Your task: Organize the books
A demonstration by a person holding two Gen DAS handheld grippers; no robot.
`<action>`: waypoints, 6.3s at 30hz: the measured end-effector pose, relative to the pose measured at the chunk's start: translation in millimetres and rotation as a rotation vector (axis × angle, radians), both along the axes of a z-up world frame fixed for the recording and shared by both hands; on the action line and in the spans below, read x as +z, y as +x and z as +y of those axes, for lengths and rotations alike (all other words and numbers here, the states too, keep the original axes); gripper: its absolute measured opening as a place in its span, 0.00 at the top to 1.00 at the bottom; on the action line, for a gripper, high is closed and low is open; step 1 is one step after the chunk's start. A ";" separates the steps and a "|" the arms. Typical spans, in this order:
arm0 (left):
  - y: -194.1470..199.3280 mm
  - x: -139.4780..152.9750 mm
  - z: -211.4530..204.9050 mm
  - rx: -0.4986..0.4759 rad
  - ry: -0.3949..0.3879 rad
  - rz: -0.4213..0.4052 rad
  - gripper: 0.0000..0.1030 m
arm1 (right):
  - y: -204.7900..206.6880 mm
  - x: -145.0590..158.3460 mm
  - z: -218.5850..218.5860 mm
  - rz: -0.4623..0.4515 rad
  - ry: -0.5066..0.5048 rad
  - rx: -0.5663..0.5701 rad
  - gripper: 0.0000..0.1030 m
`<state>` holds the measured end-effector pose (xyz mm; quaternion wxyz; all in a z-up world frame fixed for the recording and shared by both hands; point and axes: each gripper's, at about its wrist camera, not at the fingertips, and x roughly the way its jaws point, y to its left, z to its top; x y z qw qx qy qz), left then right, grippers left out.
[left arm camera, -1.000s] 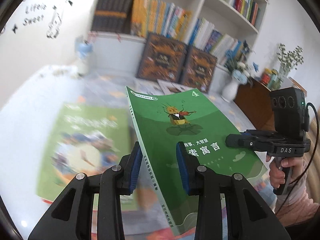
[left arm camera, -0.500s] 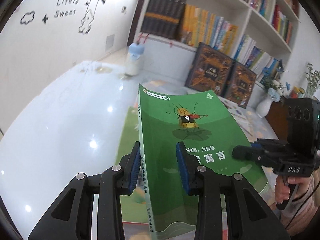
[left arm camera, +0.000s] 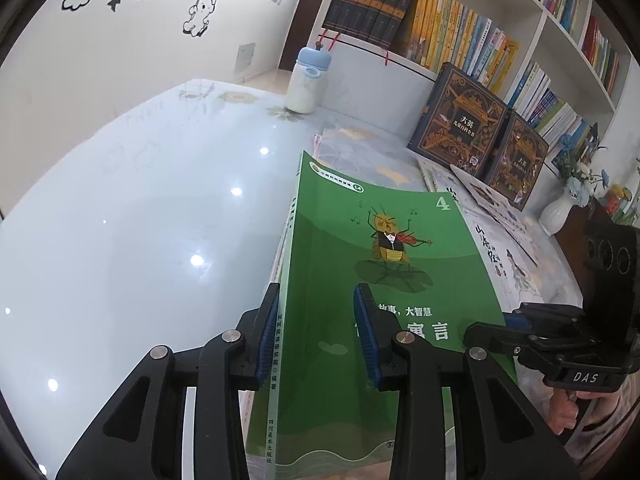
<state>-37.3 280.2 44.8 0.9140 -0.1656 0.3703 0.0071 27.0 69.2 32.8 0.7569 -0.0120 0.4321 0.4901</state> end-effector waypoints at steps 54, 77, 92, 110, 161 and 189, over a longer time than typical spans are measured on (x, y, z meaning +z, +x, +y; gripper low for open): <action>24.0 12.5 -215.7 -0.236 0.093 0.049 0.49 | 16.8 -3.4 -243.2 0.011 0.030 -0.367 0.22; 67.5 -40.3 -242.5 -0.170 0.117 0.073 0.31 | 41.3 -38.7 -279.5 -0.003 0.006 -0.427 0.10; 69.7 -41.8 -249.3 -0.213 0.139 0.075 0.19 | 41.1 -40.4 -275.5 0.026 0.056 -0.358 0.05; 71.2 -37.6 -258.8 -0.295 0.114 0.064 0.41 | 64.0 -32.6 -248.0 0.103 0.016 -0.254 0.02; 8.1 -47.5 -220.9 -0.442 -0.189 0.280 0.79 | -13.4 -69.0 -307.6 0.302 0.207 -0.173 0.89; -4.8 -37.2 -227.1 -0.409 -0.111 0.222 0.79 | -34.7 -44.5 -281.2 0.221 0.067 -0.262 0.82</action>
